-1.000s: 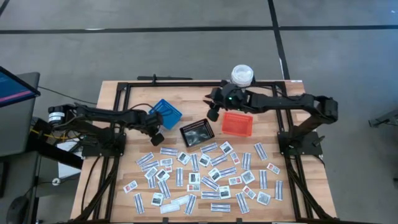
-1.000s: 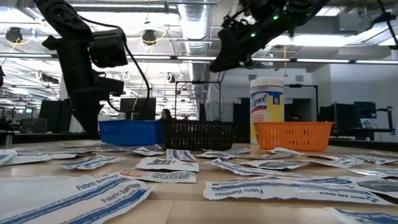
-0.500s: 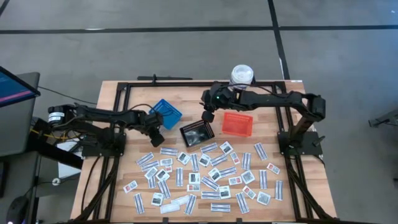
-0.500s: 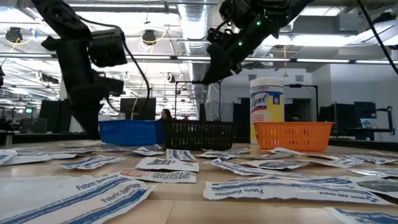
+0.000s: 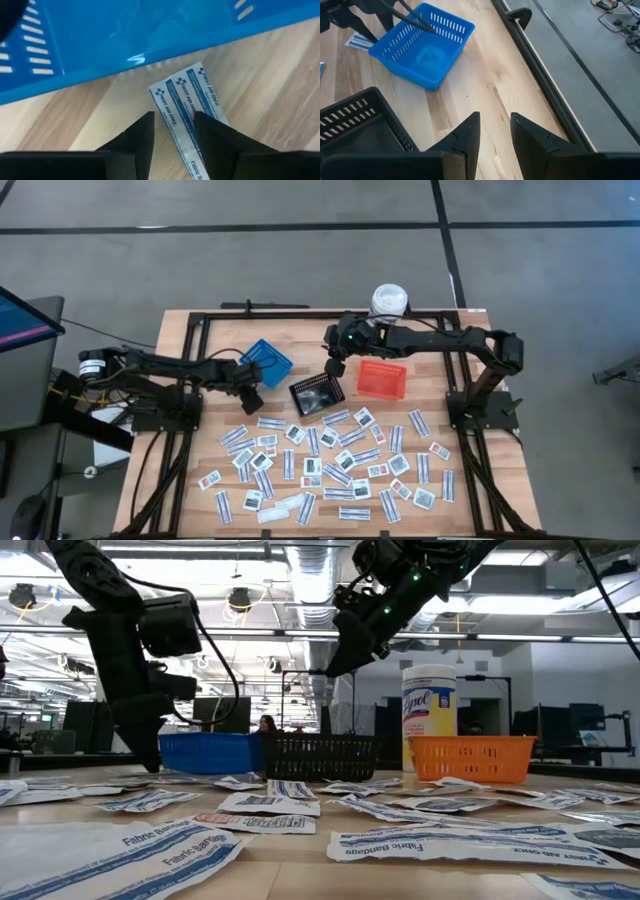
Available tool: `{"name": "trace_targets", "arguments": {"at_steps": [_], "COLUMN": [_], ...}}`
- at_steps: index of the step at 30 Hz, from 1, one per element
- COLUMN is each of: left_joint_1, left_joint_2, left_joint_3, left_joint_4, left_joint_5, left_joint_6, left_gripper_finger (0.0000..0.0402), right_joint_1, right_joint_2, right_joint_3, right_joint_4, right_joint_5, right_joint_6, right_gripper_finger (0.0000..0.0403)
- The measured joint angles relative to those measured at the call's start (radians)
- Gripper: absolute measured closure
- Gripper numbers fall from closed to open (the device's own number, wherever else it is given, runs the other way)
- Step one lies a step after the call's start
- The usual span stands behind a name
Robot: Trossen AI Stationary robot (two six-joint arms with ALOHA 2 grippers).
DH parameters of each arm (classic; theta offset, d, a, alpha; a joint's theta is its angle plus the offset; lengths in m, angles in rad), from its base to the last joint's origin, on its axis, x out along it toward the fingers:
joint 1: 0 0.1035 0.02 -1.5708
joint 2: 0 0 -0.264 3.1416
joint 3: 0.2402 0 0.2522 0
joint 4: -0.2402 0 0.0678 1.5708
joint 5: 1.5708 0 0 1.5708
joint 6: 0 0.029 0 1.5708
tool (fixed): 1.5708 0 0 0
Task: Pick & Place First Aid Supplies
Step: Put the bandage into the blue container
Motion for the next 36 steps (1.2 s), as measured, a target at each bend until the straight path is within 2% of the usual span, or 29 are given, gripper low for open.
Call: {"name": "trace_targets", "arguments": {"at_steps": [6, 16, 23, 28, 33, 36], "left_joint_1": [0.000, 0.000, -0.002, -0.001, -0.001, -0.009], "left_joint_2": [-0.009, -0.053, -0.144, -0.185, -0.212, -0.220], "left_joint_3": [-0.059, -0.077, -0.082, -0.081, -0.080, -0.078], "left_joint_4": [0.036, 0.087, 0.081, 0.101, 0.246, 0.380], "left_joint_5": [0.036, 0.145, 0.215, 0.211, 0.203, 0.199], "left_joint_6": [0.023, 0.086, 0.078, 0.079, 0.132, 0.241], "left_gripper_finger": [0.0270, 0.0391, 0.0386, 0.0394, 0.0393, 0.0392], "right_joint_1": [0.000, 0.000, 0.000, 0.000, 0.000, 0.000], "right_joint_2": [0.000, 0.000, -0.001, -0.001, -0.001, -0.001], "right_joint_3": [0.000, 0.000, 0.000, 0.000, -0.001, -0.001], "right_joint_4": [0.000, 0.000, 0.000, 0.005, 0.053, 0.093], "right_joint_5": [0.000, 0.000, 0.000, 0.000, 0.000, -0.027], "right_joint_6": [0.000, 0.000, 0.000, 0.000, 0.000, 0.042], "right_gripper_finger": [0.0301, 0.0301, 0.0301, 0.0301, 0.0301, 0.0301]}}
